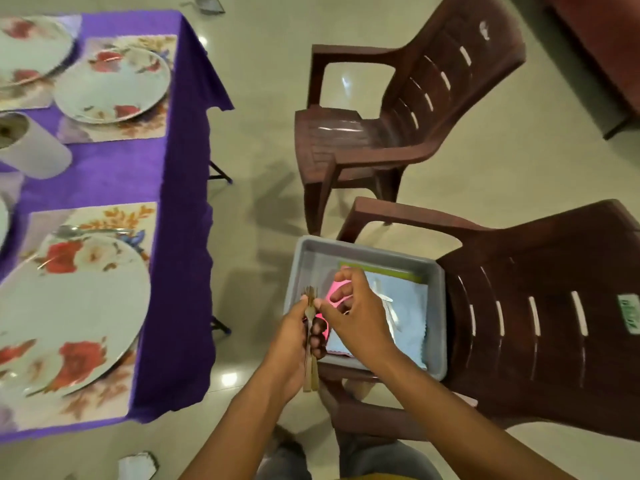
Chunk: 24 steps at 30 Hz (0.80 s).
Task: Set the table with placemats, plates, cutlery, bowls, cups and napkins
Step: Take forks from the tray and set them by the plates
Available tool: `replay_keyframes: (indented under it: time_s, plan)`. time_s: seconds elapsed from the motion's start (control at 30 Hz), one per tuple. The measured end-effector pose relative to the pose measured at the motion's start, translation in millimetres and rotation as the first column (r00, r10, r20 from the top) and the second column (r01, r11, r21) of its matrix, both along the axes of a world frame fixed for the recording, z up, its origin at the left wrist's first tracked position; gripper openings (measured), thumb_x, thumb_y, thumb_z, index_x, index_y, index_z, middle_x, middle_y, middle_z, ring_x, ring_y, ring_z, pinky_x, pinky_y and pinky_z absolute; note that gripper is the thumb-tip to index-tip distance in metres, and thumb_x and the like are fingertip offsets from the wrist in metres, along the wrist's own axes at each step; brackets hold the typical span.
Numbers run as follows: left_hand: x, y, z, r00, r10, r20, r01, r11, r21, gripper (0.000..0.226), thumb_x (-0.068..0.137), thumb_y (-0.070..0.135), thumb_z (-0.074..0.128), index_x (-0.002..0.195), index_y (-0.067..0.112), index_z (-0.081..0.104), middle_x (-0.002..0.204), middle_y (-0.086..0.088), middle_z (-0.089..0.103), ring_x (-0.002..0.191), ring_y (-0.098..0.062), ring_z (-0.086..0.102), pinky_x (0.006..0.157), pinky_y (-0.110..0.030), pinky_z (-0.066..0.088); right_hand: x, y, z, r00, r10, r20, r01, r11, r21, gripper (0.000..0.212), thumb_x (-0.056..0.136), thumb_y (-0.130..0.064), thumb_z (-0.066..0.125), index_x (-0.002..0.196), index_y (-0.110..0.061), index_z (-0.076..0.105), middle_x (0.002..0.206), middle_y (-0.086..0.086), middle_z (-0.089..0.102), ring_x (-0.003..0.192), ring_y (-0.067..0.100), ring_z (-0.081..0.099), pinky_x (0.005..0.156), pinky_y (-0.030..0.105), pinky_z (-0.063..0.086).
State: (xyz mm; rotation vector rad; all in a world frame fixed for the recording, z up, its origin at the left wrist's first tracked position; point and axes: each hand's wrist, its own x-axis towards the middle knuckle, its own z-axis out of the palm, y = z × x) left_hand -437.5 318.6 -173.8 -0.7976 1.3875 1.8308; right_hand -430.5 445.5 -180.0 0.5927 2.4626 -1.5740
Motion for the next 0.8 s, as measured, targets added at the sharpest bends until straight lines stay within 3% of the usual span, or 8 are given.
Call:
replay_keyframes:
  time_s: [0.1,0.2,0.33,0.43,0.57,0.7,0.8]
  plan:
    - [9,-46,14,0.996,0.090,0.008,-0.090,0.996,0.028,0.039,0.111,0.042,0.040,0.105,0.015,0.066,0.063,0.003,0.042,0.055,-0.012,0.034,0.056,-0.028,0.031,19,-40,6,0.998,0.065,0.002,-0.065,0.997,0.047,0.026,0.096,-0.038,0.070,0.110,-0.033,0.049,0.086,-0.010,0.065,0.078,0.006,0.064,0.069,0.026,0.049]
    - [19,-90,30,0.970,0.245,-0.003,-0.244,0.968,0.051,0.039,0.112,0.040,0.036,0.101,0.014,0.062,0.062,0.002,0.045,0.055,-0.013,0.041,0.059,-0.029,0.036,44,-80,10,0.987,0.160,0.034,-0.160,0.987,-0.005,0.011,0.099,-0.040,0.064,0.100,-0.031,0.057,0.086,-0.008,0.067,0.081,0.008,0.065,0.073,0.037,0.056]
    - [30,-147,40,0.886,0.462,-0.043,-0.460,0.887,0.043,0.038,0.112,0.041,0.038,0.097,0.015,0.061,0.067,-0.001,0.052,0.065,-0.016,0.051,0.066,-0.031,0.044,67,-140,12,0.940,0.340,0.019,-0.339,0.940,-0.037,0.023,0.092,-0.051,0.061,0.093,-0.028,0.066,0.084,-0.006,0.070,0.080,0.011,0.067,0.078,0.049,0.057]
    - [40,-184,46,0.832,0.554,-0.030,-0.551,0.831,0.081,0.037,0.112,0.043,0.039,0.097,0.016,0.059,0.070,-0.003,0.056,0.065,-0.018,0.057,0.061,-0.033,0.050,68,-184,18,0.897,0.442,-0.006,-0.442,0.894,-0.070,0.012,0.096,-0.039,0.064,0.104,-0.031,0.069,0.094,-0.008,0.074,0.087,0.009,0.069,0.084,0.048,0.059]
    - [54,-213,57,0.813,0.580,-0.055,-0.579,0.815,0.036,0.038,0.112,0.044,0.038,0.095,0.016,0.060,0.070,-0.003,0.061,0.060,-0.018,0.059,0.047,-0.026,0.054,62,-231,32,0.828,0.561,-0.003,-0.556,0.818,-0.147,0.021,0.104,-0.032,0.058,0.124,-0.033,0.062,0.105,-0.006,0.073,0.092,0.014,0.071,0.082,0.041,0.063]
    - [61,-240,62,0.781,0.624,-0.042,-0.623,0.782,0.029,0.036,0.108,0.047,0.046,0.090,0.019,0.061,0.069,0.000,0.063,0.065,-0.017,0.060,0.062,-0.030,0.053,58,-264,33,0.748,0.660,0.078,-0.641,0.747,-0.174,0.046,0.107,-0.039,0.052,0.150,-0.038,0.036,0.118,-0.007,0.065,0.085,0.017,0.072,0.064,0.030,0.061]
    - [63,-252,63,0.763,0.646,-0.033,-0.645,0.764,0.035,0.031,0.108,0.043,0.049,0.092,0.019,0.061,0.070,0.002,0.068,0.064,-0.018,0.061,0.065,-0.030,0.050,54,-278,34,0.715,0.697,0.043,-0.688,0.714,-0.133,0.042,0.109,-0.032,0.048,0.149,-0.033,0.039,0.110,-0.013,0.062,0.084,0.003,0.063,0.070,0.019,0.052]
